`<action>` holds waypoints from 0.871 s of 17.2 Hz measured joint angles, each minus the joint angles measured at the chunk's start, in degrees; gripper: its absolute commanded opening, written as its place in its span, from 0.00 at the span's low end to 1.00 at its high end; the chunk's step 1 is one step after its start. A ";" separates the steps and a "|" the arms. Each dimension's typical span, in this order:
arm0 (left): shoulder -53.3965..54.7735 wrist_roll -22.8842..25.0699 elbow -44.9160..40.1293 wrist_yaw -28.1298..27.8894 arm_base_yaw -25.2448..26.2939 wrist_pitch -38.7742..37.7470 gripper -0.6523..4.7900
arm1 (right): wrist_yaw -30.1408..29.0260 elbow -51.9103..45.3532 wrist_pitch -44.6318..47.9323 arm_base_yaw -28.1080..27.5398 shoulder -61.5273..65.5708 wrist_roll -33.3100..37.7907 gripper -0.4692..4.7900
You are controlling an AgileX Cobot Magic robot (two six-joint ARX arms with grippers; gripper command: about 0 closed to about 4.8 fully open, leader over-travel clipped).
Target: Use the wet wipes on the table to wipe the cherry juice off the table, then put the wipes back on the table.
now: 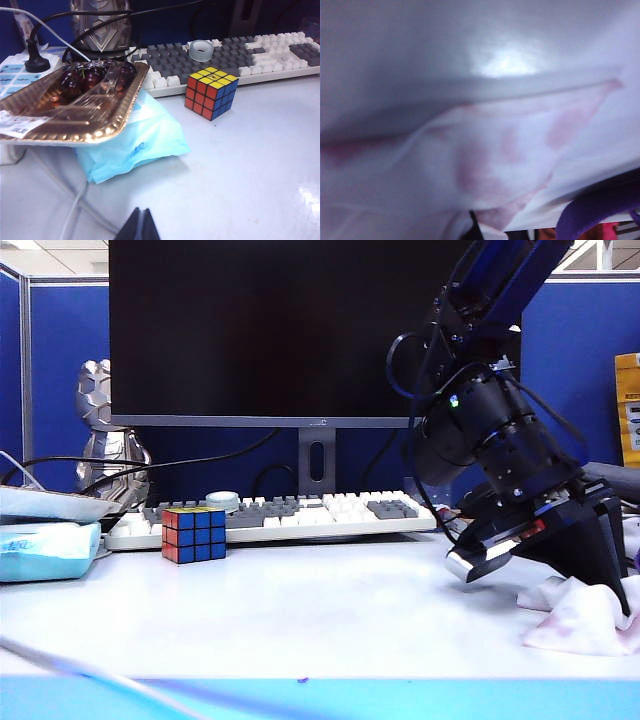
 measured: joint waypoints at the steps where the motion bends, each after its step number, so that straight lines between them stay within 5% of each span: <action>1: 0.00 0.00 0.00 -0.02 0.00 0.00 0.12 | -0.96 0.00 0.02 0.44 0.02 -0.04 0.08; 8: 0.00 -0.02 0.00 -0.02 0.00 0.00 0.12 | -26.21 0.72 3.34 10.23 -0.22 -4.20 0.08; 12: 0.00 0.00 0.00 -0.02 0.02 0.00 0.12 | -26.97 4.37 11.58 11.61 -0.46 -1.60 0.08; 15: 0.00 0.00 0.00 -0.02 0.00 0.00 0.12 | -15.37 8.00 17.68 10.54 -0.15 0.90 0.08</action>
